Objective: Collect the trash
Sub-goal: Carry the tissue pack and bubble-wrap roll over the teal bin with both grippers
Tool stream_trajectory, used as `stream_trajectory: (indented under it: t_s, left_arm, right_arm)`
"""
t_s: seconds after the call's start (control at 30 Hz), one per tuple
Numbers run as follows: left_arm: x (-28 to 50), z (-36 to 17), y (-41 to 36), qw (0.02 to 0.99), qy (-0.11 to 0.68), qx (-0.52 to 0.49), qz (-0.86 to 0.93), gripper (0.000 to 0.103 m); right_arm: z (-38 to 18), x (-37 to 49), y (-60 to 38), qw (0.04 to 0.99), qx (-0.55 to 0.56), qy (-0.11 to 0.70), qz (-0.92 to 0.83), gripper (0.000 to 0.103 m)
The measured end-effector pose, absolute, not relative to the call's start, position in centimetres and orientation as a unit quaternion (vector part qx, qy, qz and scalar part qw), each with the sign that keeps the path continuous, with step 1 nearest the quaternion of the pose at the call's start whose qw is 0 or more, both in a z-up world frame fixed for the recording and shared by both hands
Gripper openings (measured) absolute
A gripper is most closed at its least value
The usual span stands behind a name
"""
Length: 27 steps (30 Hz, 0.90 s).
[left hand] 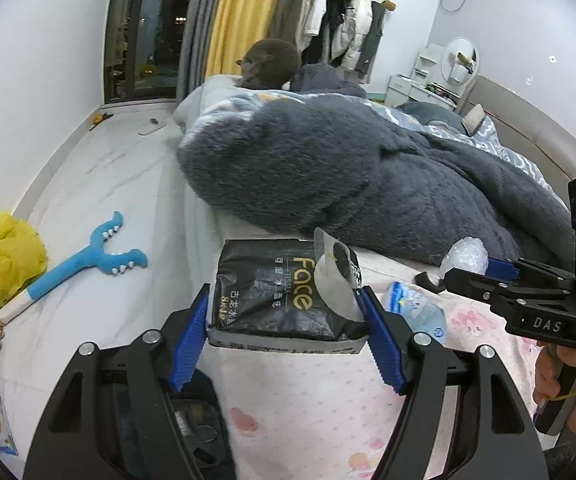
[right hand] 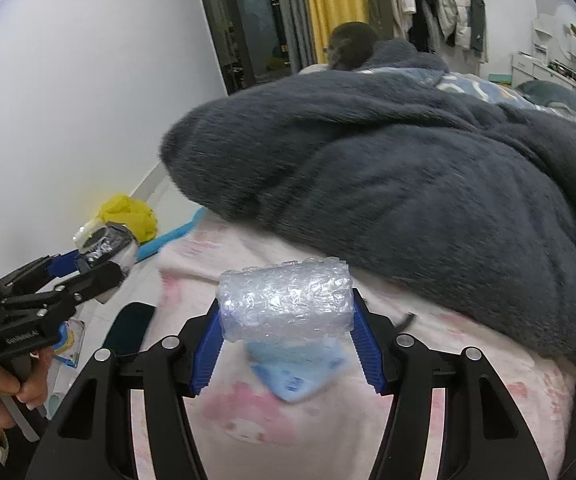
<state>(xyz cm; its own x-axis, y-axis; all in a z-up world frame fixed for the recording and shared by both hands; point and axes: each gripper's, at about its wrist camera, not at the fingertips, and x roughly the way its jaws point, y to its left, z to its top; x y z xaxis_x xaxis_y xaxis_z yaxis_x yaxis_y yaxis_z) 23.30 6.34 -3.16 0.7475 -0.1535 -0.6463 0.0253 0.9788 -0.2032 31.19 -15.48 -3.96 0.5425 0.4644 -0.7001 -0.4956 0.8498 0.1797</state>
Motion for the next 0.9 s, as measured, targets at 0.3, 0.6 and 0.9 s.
stream_trajectory:
  t_s: [0.3,0.6,0.9]
  left_arm:
    - [22.1,-3.3,9.8,0.932,0.353,-0.084,-0.019,0.074]
    - [20.9,-4.4,13.8,0.923,0.372,-0.096,0.006,0.074]
    - [20.3,-6.1,16.6,0.902,0.415,-0.114,0.018,0.074]
  right_arm:
    - [-2.8,29.8,-10.6,0.872,-0.024,0.383,0.304,0.060]
    - [-2.6,28.4,-6.4,0.863,-0.034,0.383,0.328,0.060]
    - [-2.8,27.4,-2.8,0.853,-0.045,0.385,0.350,0.060]
